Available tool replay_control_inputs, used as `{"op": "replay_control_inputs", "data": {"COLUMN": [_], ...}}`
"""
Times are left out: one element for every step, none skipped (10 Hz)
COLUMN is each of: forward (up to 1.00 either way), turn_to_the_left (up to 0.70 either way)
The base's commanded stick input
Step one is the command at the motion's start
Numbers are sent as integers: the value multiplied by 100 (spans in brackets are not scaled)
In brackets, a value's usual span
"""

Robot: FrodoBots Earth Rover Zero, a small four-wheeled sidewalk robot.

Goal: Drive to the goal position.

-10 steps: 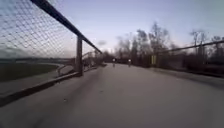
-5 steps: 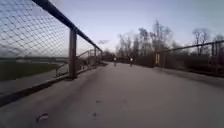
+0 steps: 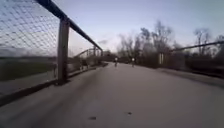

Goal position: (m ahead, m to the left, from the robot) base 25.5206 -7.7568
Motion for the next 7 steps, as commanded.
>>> {"op": "replay_control_inputs", "data": {"forward": [100, 100, 100, 100, 100, 100, 100], "turn_to_the_left": [0, 0, 0, 0, 0, 0, 0]}}
